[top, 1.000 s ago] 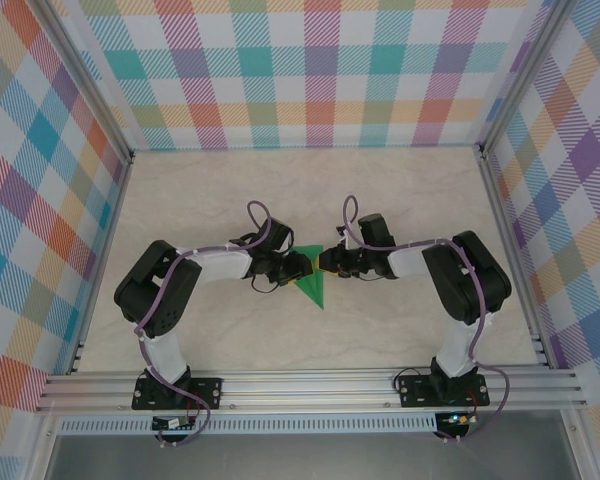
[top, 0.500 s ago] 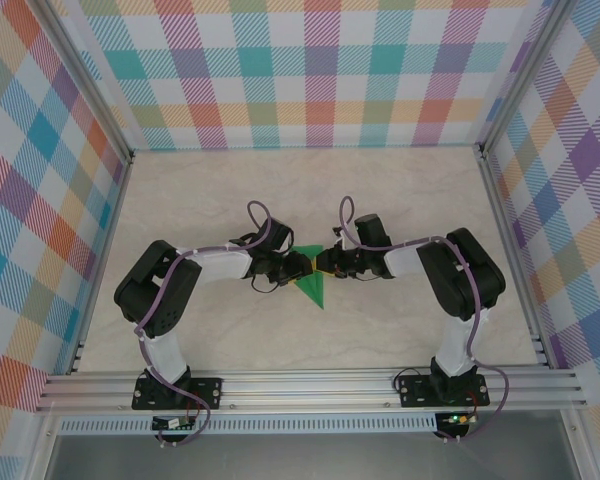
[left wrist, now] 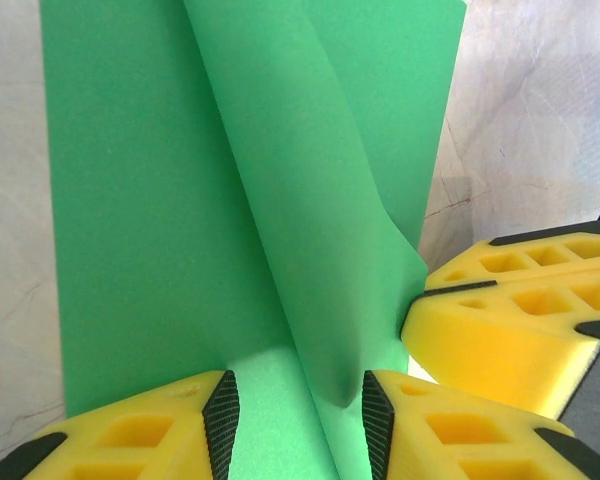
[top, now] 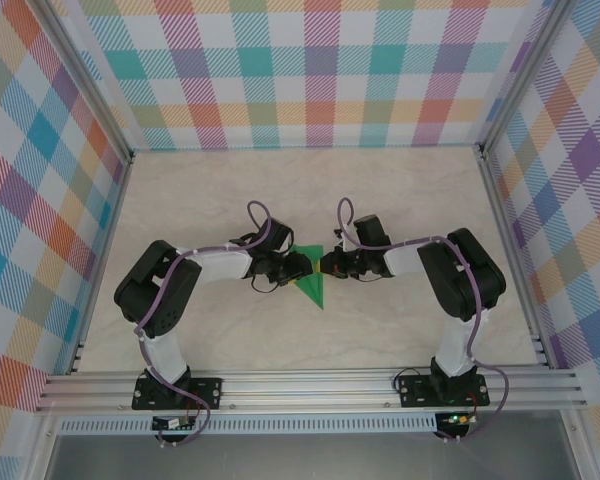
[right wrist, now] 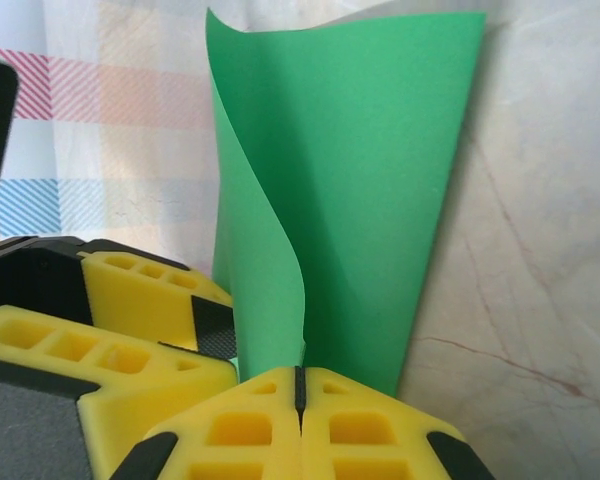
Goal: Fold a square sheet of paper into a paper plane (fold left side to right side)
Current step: Fourth fold the wing at the center of the table.
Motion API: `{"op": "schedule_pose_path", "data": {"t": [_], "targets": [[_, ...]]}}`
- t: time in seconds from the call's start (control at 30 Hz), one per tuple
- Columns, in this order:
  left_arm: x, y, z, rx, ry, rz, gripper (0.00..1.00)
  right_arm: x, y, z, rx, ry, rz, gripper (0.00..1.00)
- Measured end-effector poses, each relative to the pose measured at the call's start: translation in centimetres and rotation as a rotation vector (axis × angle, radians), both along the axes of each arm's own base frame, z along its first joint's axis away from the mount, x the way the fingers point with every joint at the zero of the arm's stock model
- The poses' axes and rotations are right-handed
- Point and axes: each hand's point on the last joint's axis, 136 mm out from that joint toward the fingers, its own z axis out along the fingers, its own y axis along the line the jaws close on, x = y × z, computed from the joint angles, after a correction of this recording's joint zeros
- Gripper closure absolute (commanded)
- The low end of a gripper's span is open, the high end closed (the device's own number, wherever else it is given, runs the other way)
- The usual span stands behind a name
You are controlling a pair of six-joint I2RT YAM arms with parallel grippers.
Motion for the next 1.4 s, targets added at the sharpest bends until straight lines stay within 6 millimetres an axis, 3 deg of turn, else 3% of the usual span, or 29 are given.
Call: {"op": "schedule_pose_path", "data": {"t": [1.4], "targets": [[0.0, 0.0, 0.0, 0.002, 0.001, 0.0, 0.59, 0.1, -1.1, -1.0, -0.136, -0.039, 0.004, 0.97]]}}
